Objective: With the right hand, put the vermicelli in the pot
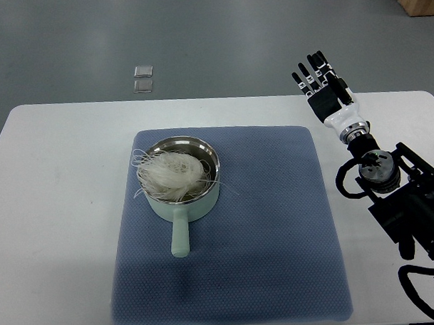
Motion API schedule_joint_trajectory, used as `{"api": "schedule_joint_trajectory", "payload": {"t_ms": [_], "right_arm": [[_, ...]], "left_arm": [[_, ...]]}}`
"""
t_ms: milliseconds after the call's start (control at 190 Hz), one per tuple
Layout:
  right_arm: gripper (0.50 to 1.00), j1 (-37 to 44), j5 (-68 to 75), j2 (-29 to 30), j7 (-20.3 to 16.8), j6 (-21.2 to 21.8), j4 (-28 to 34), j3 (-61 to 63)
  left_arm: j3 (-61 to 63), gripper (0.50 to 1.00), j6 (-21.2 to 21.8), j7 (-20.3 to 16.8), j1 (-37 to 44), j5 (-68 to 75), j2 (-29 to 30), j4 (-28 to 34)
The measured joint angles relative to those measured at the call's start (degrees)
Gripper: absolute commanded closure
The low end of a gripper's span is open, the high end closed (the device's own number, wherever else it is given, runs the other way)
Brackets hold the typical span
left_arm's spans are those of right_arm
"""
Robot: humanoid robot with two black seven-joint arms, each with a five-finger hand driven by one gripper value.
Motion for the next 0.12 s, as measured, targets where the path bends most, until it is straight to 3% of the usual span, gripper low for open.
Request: {"api": "schedule_joint_trajectory", "payload": {"t_ms": [121], "right_arm": [[0.57,-0.65,-0.02,0.07,0.06,0.59,0.01,-0.41]], "left_arm": [[-0.07,0.5,0.02,0.0,0.0,-0.03,0.0,0.05]]}}
